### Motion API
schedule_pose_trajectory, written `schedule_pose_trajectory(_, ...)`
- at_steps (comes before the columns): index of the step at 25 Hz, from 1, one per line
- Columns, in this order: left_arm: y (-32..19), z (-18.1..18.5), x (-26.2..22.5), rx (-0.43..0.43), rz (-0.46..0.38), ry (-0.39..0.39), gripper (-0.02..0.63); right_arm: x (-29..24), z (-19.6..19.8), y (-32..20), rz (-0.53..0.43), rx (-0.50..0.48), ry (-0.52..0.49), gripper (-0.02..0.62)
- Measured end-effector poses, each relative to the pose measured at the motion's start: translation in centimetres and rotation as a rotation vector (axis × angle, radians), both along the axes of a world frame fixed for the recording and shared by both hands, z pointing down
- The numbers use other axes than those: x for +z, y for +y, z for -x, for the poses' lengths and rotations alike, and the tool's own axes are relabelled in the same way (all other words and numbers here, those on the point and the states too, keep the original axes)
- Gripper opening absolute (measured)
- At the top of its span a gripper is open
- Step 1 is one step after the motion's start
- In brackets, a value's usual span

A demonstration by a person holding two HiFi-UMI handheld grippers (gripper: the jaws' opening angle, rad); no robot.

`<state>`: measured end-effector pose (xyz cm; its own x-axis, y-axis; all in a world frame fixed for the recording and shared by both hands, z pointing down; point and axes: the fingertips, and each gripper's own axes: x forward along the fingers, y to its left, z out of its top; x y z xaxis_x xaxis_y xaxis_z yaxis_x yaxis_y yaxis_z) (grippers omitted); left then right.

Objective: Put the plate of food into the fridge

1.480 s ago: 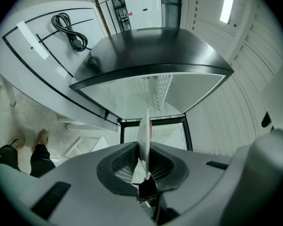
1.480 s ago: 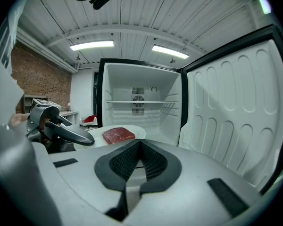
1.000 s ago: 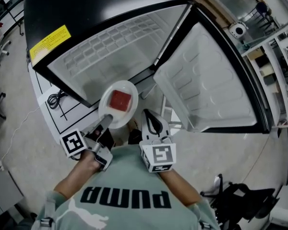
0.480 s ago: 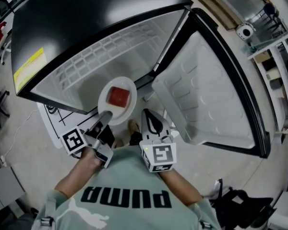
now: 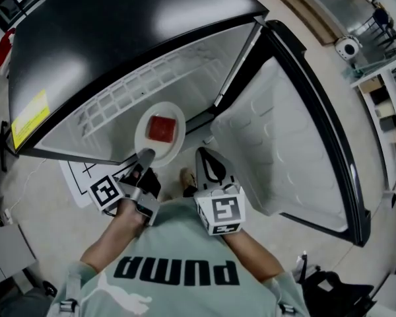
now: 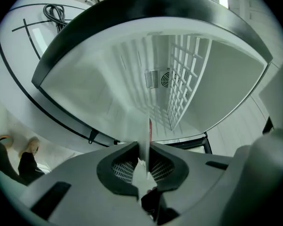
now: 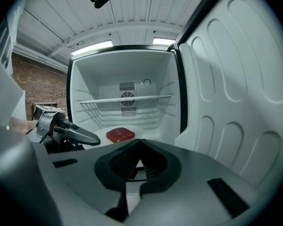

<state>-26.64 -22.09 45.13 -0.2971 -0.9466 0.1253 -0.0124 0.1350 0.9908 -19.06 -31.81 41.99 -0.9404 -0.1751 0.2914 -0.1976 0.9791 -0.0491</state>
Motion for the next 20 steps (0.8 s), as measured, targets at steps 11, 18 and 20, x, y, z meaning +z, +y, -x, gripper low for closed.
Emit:
schedule_pose_trajectory(11, -1.9, 2.8, 2.3, -0.114, 0.03, -0.025, 0.037, -0.4, 2.3, -2.0, -0.039, -0.1, -0.003, 0.005)
schedule_pose_trajectory(18, -2.8, 5.0, 4.2, -0.189, 0.062, -0.034, 0.037, 0.3, 3.2, -2.8, -0.035, -0.148, 0.011, 0.005)
schedule_pose_trajectory(20, -3.0, 5.5, 4.7, -0.203, 0.073, -0.036, 0.037, 0.5, 3.5, -3.0, -0.029, -0.157, 0.014, 0.005)
